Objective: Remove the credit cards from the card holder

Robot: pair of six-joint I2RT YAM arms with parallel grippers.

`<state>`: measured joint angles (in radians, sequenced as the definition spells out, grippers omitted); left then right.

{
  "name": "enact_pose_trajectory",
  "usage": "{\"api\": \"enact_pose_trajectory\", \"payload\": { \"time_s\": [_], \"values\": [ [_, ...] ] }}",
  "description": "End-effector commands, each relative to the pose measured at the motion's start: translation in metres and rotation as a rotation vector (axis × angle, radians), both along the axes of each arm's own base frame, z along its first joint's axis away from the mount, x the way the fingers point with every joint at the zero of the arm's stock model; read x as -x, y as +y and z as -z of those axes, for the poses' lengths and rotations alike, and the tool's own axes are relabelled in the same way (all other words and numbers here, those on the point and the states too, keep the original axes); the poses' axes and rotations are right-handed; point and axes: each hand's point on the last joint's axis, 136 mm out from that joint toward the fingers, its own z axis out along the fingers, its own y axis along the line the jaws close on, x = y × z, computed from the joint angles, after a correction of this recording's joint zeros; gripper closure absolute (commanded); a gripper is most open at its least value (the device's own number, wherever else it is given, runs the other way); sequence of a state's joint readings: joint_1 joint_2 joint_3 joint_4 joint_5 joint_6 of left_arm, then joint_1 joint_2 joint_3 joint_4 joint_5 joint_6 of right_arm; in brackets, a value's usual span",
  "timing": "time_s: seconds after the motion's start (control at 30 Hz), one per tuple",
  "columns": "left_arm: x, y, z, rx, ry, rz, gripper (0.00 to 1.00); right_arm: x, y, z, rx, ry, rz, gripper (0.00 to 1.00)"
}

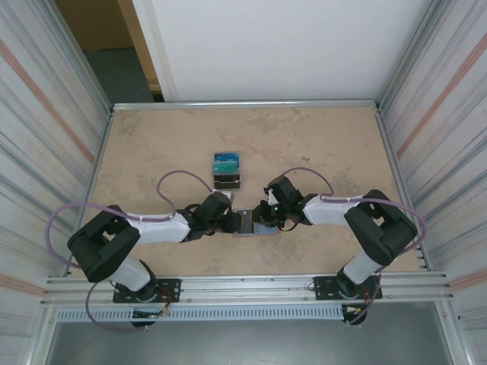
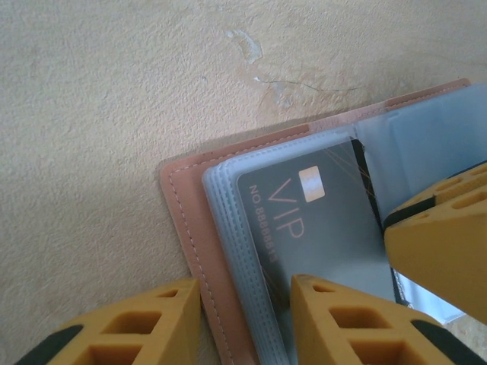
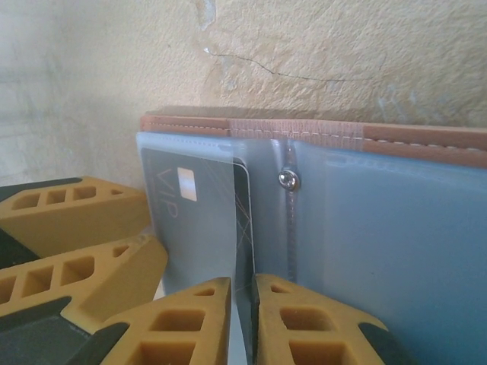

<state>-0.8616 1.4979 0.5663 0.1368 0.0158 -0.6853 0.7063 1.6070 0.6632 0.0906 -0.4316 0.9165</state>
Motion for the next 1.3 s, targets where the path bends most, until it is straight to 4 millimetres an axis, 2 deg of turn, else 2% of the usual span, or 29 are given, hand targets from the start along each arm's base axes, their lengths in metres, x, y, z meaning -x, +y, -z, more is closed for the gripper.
{"api": "enact_pose_trajectory", "payload": {
  "time_s": [0.0, 0.3, 0.6, 0.77, 1.03, 1.27],
  "values": [
    [0.011, 0.002, 0.004, -0.02, 0.038, 0.019, 0.63, 0.002, 0.002, 0.006, -0.021, 0.042, 0.005, 0.85],
    [0.014, 0.004, 0.006, -0.03, 0.044, 0.024, 0.68, -0.001, -0.001, 0.007, -0.054, 0.066, 0.026, 0.87],
    [0.013, 0.005, 0.005, -0.034, 0.042, 0.022, 0.69, 0.0, -0.006, 0.006, -0.049, 0.064, 0.037, 0.86],
    [0.013, 0.003, 0.005, -0.032, 0.046, 0.027, 0.69, -0.001, -0.001, 0.003, -0.085, 0.062, 0.032, 0.86],
    [0.015, 0.001, 0.007, -0.034, 0.049, 0.034, 0.7, -0.005, 0.01, -0.012, -0.224, 0.046, 0.024, 0.88],
    [0.014, -0.002, 0.006, -0.034, 0.045, 0.043, 0.72, -0.006, 0.012, -0.016, -0.251, 0.035, 0.009, 0.84]
  ]
}}
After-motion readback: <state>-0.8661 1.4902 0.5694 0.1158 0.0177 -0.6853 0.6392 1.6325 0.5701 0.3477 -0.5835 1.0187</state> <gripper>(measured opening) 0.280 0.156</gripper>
